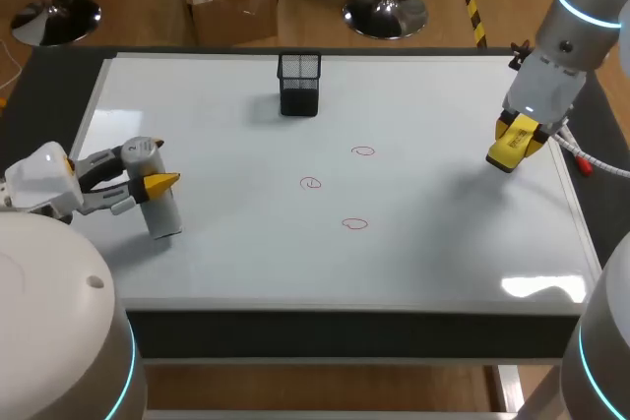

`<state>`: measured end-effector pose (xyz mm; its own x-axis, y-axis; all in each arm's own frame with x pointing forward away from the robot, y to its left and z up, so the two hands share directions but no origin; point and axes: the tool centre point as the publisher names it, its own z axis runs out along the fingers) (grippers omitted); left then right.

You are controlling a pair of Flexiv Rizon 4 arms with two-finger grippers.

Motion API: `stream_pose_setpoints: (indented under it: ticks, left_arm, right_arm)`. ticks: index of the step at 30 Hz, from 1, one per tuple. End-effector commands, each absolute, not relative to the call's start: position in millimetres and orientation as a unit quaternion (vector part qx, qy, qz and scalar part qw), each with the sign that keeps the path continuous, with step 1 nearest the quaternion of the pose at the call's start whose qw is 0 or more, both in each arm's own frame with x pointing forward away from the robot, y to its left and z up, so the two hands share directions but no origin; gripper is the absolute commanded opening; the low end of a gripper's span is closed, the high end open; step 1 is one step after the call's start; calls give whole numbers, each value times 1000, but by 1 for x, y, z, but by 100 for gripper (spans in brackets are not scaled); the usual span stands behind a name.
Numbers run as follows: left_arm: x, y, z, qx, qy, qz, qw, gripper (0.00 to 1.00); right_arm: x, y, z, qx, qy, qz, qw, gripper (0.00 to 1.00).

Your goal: Pick up the inspection probe, press it on each red-marked spot on the whiteboard one by one, put down the probe, pick up the eraser, and wipe off all the red marks.

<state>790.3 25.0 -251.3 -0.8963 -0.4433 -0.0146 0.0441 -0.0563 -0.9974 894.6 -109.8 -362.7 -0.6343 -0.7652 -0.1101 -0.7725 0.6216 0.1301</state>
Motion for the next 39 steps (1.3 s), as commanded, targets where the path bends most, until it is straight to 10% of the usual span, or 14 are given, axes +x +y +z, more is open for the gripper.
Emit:
stream_pose_setpoints:
  ticks: [1,39]
  left_arm:
    - [788,24,-249,-153,666,-709,174,0]
    - [788,24,-249,-153,666,-709,174,0]
  right_arm:
    - [895,-110,-362,-428,900,81,21,0]
    - [908,212,-375,-734,676,16,-54,0]
